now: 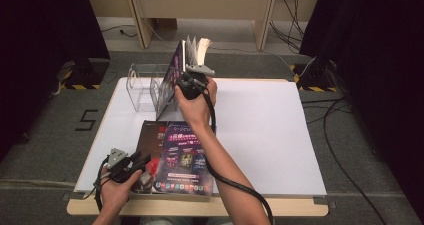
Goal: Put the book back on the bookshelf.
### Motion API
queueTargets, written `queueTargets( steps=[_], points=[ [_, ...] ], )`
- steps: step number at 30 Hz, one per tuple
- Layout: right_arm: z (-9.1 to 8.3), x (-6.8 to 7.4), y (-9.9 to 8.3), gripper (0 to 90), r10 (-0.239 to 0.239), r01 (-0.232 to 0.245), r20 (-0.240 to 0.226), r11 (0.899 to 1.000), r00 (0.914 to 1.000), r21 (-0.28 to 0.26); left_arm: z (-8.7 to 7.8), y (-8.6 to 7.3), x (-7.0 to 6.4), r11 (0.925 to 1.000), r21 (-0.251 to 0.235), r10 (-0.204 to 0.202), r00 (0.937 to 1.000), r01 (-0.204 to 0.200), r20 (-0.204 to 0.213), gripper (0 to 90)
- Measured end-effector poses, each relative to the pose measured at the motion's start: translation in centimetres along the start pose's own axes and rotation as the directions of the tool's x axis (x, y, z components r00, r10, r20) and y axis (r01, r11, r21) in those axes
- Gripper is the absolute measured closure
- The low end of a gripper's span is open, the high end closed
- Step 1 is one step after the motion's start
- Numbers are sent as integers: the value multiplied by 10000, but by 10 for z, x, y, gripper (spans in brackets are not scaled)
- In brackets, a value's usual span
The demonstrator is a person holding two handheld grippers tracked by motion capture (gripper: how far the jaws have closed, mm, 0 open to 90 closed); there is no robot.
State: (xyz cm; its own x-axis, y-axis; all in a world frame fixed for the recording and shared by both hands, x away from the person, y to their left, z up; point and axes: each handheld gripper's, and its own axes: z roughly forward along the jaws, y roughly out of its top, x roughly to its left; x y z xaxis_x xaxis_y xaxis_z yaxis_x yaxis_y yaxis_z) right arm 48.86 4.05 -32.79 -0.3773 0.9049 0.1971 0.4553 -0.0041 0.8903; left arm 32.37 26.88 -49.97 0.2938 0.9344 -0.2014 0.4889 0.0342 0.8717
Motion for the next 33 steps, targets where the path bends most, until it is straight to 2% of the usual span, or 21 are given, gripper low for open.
queueTargets(
  steps=[3, 5, 8, 13, 16, 20, 24, 29, 30, 33],
  points=[
    [-5, -1, -1, 565, -13, 13, -83, 10000, 10000, -36, 0, 0, 0, 10000, -5, 0, 10000, 0, 10, 514],
    [-7, -3, -1, 564, -180, 181, -167, 9998, 9997, 63, 1, 0, 0, 10000, -18, -17, 10000, 17, 10, 506],
    [-8, -5, -2, 563, -300, 300, -71, 9995, 9995, 28, 1, 0, 0, 10000, -31, 18, 10000, -18, -6, 503],
    [-14, -7, -6, 515, 106, -100, -441, 9998, 9990, 152, 0, 1, 0, 10000, -59, 61, 10000, -61, -45, 503],
    [-16, -8, -8, 502, 66, -53, -497, 9996, 9987, 264, 0, 1, 0, 9999, -79, 71, 10000, -71, -54, 504],
    [-18, -8, -12, 480, -221, 225, -493, 9997, 9985, 67, 0, 2, 0, 9999, -117, 47, 10000, -47, -44, 503],
    [-22, -12, -14, 458, -166, 167, -600, 9999, 9981, 9, -1, 2, 0, 9999, -167, 30, 10000, -31, -76, 503],
    [-26, -16, -16, 431, -381, 376, -557, 9992, 9977, -100, -1, 3, 0, 9998, -174, 63, 10000, -64, -26, 502],
    [-27, -19, -17, 429, -373, 370, -663, 9993, 9971, -64, -1, 3, -1, 9998, -180, 71, 10000, -71, -22, 501],
    [-31, -22, -19, 441, -556, 548, -688, 9984, 9961, -123, -1, 3, -1, 9998, -176, 98, 10000, -98, -16, 497]
  ],
)
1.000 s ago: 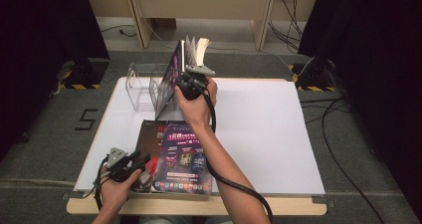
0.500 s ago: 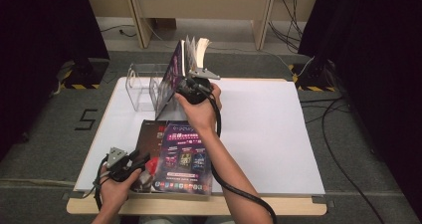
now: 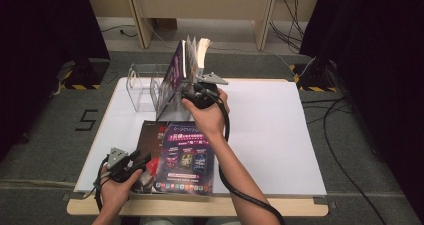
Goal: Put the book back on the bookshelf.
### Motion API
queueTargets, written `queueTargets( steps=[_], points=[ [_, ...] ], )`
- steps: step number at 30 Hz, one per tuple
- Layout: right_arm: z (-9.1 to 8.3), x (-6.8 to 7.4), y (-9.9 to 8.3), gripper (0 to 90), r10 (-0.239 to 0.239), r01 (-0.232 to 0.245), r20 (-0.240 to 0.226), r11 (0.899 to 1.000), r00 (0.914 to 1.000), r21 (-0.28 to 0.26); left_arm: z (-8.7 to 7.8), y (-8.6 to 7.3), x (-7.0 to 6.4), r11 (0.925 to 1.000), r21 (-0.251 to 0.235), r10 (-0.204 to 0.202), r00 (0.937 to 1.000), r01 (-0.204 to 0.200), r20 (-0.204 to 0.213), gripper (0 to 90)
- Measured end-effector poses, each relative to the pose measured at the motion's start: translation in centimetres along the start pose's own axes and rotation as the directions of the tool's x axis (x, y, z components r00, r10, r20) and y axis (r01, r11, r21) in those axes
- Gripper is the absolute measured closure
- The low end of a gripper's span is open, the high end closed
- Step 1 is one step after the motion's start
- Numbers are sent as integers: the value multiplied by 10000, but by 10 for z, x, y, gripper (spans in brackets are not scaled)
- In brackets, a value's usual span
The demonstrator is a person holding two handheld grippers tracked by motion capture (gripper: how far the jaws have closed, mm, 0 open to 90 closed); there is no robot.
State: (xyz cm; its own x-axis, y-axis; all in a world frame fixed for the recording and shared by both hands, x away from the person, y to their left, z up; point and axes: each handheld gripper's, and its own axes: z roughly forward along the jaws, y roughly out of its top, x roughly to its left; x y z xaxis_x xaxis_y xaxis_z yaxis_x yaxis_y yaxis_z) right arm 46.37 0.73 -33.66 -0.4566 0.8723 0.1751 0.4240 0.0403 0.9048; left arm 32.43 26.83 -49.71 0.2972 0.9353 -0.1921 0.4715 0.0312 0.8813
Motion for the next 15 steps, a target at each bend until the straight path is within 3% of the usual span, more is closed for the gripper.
queueTargets(
  steps=[1, 2, 9, 15],
  points=[
    [0, 0, 0, 441, 0, 0, 0, 10000, 10000, 0, 0, 0, 0, 10000, -6, -10, 10000, 10, 9, 497],
    [-3, -2, -1, 445, -45, 45, -281, 10000, 9996, -20, 0, 0, 0, 10000, -16, -5, 10000, 5, 22, 493],
    [-11, -7, -11, 443, -143, 147, -251, 9998, 9996, 164, 0, 1, -1, 10000, -54, -30, 9999, 30, 105, 495],
    [-18, -20, -23, 473, 21, -4, -230, 9972, 9997, 751, 2, 2, -4, 10000, -43, 18, 9997, -17, 261, 478]
  ],
)
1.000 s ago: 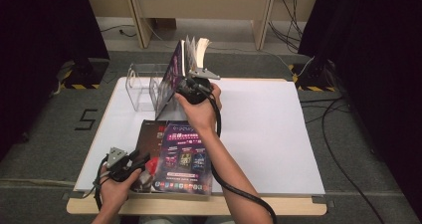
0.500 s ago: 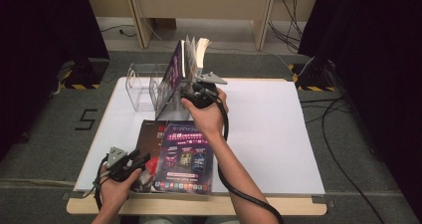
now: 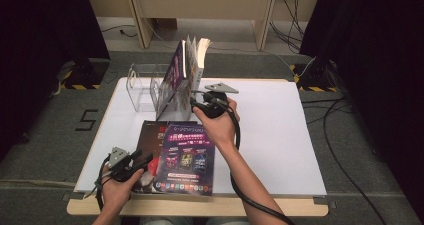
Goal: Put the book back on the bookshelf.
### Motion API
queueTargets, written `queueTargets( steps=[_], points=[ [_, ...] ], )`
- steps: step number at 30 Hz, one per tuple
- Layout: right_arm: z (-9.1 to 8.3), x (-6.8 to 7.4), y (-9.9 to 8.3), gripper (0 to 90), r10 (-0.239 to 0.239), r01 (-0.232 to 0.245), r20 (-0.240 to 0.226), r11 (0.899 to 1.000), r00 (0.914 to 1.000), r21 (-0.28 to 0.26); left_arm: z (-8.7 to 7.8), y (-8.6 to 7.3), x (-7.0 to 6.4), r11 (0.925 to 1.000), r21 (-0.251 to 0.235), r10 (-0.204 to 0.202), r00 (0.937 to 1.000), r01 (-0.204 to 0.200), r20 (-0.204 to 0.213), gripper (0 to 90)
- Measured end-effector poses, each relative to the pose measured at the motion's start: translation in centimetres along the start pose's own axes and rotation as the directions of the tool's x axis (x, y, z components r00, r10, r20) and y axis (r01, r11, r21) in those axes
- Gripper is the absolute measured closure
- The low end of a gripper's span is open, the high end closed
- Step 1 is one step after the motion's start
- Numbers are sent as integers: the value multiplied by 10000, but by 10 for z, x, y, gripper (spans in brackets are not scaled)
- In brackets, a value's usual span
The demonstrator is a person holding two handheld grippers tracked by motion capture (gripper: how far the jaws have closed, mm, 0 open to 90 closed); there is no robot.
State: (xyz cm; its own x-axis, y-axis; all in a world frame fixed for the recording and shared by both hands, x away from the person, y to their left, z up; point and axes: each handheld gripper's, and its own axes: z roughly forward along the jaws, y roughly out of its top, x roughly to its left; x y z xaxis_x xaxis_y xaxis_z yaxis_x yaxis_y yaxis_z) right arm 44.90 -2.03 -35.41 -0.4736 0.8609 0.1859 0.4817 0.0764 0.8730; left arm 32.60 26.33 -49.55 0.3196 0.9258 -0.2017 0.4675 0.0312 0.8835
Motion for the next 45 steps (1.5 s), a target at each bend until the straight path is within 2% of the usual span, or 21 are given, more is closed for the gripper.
queueTargets(
  steps=[5, 12, 15, 19, 24, 34, 45],
  points=[
    [-2, -9, -11, 495, 324, -322, -50, 9988, 9995, 382, 0, 2, -2, 10000, 2, -55, 9999, 55, 142, 470],
    [-2, -16, -21, 494, 304, -305, 23, 9968, 9995, 737, 1, 6, -3, 10000, -5, -73, 9997, 73, 236, 466],
    [-1, -20, -26, 485, 388, -390, 43, 9952, 9992, 900, 2, 7, -4, 9999, 130, -66, 9993, 61, 356, 460],
    [0, -23, -32, 490, 483, -484, 34, 9918, 9988, 1179, 6, 9, -5, 9994, 291, 165, 9989, -178, 430, 463],
    [3, -27, -37, 507, 622, -614, -1, 9863, 9981, 1531, 11, 11, -6, 9985, 535, 39, 9988, -65, 495, 449],
    [11, -32, -46, 505, 740, -745, 93, 9836, 9972, 1642, 22, 9, -6, 9944, 1039, -260, 9972, 185, 707, 433],
    [20, -39, -55, 498, 850, -901, 344, 9757, 9958, 1999, 26, 11, -7, 9913, 1302, -312, 9965, 208, 781, 395]
  ],
)
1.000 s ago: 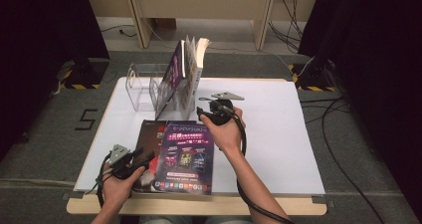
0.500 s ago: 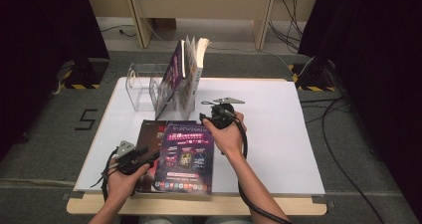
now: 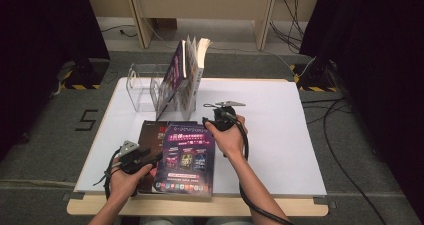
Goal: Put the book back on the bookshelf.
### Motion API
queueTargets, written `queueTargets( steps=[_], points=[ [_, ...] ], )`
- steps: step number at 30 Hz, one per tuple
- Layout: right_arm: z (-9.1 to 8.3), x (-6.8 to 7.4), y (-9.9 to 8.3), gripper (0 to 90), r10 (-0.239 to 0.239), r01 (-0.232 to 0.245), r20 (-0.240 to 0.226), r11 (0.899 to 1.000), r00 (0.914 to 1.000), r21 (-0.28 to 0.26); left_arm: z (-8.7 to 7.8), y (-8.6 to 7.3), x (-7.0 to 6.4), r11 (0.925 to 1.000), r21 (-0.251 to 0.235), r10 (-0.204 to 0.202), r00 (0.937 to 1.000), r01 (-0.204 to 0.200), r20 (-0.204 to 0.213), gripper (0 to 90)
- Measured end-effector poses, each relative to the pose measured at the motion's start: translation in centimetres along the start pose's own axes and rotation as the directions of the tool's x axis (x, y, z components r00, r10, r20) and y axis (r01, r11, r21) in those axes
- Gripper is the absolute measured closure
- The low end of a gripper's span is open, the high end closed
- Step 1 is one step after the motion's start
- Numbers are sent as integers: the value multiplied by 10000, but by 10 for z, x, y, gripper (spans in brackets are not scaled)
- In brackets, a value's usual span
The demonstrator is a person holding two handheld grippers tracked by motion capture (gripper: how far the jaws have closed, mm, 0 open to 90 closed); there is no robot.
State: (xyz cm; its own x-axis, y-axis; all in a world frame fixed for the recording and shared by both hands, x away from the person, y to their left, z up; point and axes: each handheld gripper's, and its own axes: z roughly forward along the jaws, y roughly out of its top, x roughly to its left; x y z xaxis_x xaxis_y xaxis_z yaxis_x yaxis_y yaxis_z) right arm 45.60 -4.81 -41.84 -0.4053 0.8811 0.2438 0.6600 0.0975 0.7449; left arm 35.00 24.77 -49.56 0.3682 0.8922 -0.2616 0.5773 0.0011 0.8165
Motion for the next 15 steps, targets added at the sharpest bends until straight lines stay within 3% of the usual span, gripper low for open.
queueTargets(
  steps=[15],
  points=[
    [12, -6, -5, 492, 260, -262, 67, 9991, 9996, 331, 3, -2, 0, 9998, 141, -157, 9999, 156, 42, 370]
  ],
)
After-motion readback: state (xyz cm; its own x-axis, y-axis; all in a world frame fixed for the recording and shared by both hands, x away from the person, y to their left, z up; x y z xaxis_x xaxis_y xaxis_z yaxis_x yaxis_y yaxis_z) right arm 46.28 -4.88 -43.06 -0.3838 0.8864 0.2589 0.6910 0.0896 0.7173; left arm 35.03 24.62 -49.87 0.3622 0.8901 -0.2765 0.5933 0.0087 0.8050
